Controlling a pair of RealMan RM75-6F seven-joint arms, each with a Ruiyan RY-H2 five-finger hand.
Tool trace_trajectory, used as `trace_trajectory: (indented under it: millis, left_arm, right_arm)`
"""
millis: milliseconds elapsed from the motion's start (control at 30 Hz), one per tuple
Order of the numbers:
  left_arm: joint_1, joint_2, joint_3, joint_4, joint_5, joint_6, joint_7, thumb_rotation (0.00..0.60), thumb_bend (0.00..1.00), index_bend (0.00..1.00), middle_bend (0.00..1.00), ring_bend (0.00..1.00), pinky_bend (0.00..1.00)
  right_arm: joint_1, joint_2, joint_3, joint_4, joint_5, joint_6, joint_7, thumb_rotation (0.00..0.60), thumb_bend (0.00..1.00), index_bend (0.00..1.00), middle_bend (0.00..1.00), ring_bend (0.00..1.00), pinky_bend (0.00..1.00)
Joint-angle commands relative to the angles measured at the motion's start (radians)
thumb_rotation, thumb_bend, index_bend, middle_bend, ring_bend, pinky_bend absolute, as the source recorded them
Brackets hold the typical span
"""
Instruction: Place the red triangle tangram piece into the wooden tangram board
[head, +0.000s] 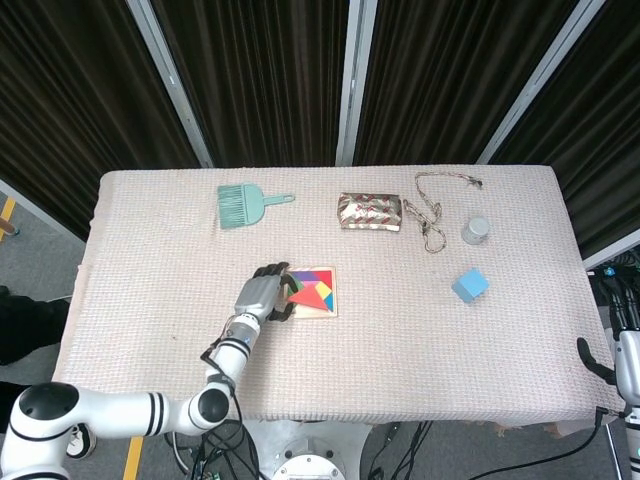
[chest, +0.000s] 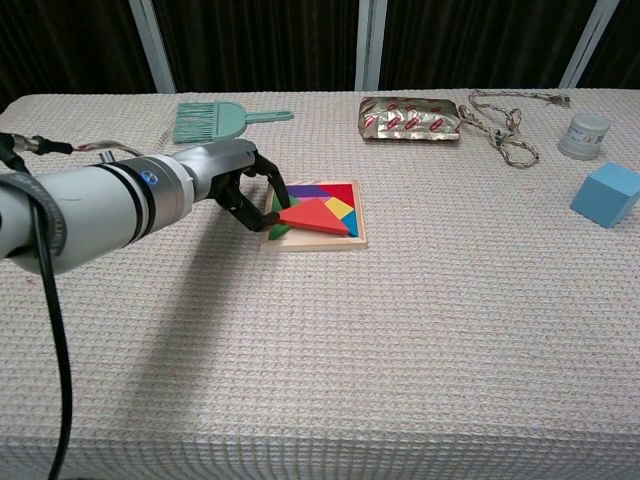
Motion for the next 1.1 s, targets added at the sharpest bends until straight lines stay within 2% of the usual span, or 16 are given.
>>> trace_trajectory:
  millis: [33, 1100]
  left_arm:
    - [-0.003, -0.001, 0.003, 0.002, 0.002, 0.002, -0.007, 0.6, 0.45, 0.36, 0.04, 0.0, 0.0]
    - [-0.004, 0.016, 0.05, -0.076, -0.014, 0.063, -0.01, 0.6, 0.45, 0.41, 0.04, 0.0, 0.0]
  right_arm:
    - [0.0, 0.0, 0.001, 0.0, 0.0, 0.0, 0.0, 0.6, 0.25, 0.0, 0.0, 0.0, 0.0]
    - [0.002, -0.001, 0.0, -0.003, -0.004, 0.0, -0.007, 0.6, 0.25, 0.0, 0.0, 0.0, 0.0]
